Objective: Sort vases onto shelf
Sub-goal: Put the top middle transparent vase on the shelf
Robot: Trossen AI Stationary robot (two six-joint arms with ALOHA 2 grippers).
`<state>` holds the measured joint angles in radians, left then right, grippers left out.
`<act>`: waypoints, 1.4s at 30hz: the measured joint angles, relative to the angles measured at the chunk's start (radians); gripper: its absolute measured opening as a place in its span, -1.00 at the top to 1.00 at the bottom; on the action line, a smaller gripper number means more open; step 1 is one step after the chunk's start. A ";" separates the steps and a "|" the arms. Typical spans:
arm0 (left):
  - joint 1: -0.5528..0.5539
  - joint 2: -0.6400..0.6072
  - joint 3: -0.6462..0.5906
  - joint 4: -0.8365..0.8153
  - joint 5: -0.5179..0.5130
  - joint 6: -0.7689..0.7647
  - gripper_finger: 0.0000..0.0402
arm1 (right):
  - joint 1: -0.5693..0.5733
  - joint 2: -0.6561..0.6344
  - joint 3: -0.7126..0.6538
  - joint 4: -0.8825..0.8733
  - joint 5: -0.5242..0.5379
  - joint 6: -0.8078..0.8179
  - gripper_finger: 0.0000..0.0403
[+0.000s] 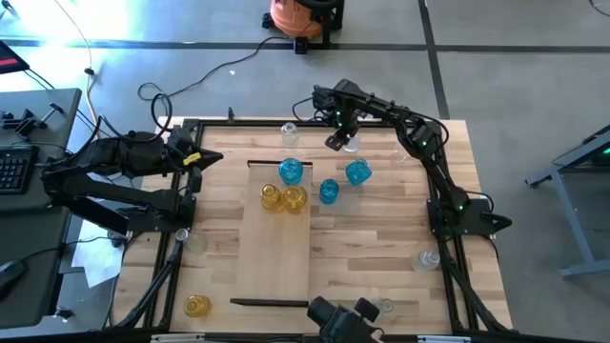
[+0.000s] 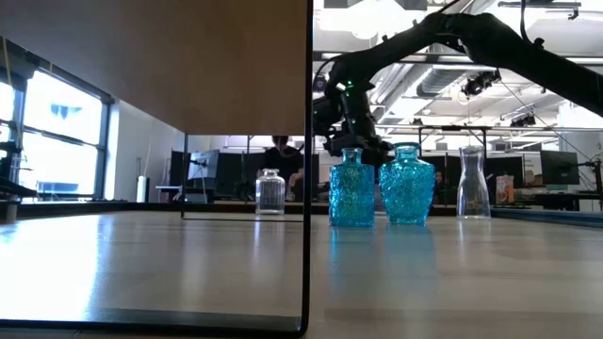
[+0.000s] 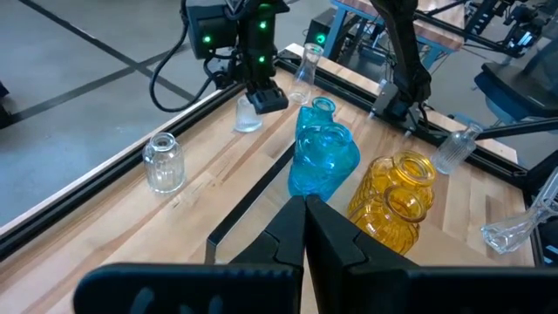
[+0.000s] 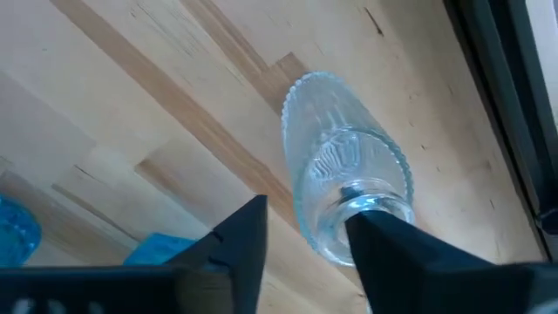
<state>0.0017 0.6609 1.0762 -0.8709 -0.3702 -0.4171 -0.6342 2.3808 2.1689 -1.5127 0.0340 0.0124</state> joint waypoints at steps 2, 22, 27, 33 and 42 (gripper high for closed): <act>0.000 0.000 0.000 0.000 0.000 0.000 1.00 | 0.000 -0.003 0.000 0.000 -0.002 -0.015 0.44; 0.000 0.000 0.000 0.000 -0.004 0.001 1.00 | 0.033 -0.030 -0.005 -0.021 -0.008 -0.051 0.96; 0.000 0.000 0.000 0.000 -0.004 0.002 1.00 | 0.053 -0.030 -0.005 -0.051 -0.012 -0.057 0.98; 0.000 0.000 0.000 0.000 -0.004 0.012 1.00 | 0.071 -0.040 -0.005 -0.055 -0.013 -0.057 0.98; 0.000 0.000 0.000 0.000 -0.004 0.019 1.00 | 0.072 -0.130 -0.005 -0.058 0.020 -0.032 0.98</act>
<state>0.0016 0.6609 1.0763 -0.8711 -0.3744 -0.3977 -0.5617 2.2505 2.1643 -1.5706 0.0538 -0.0194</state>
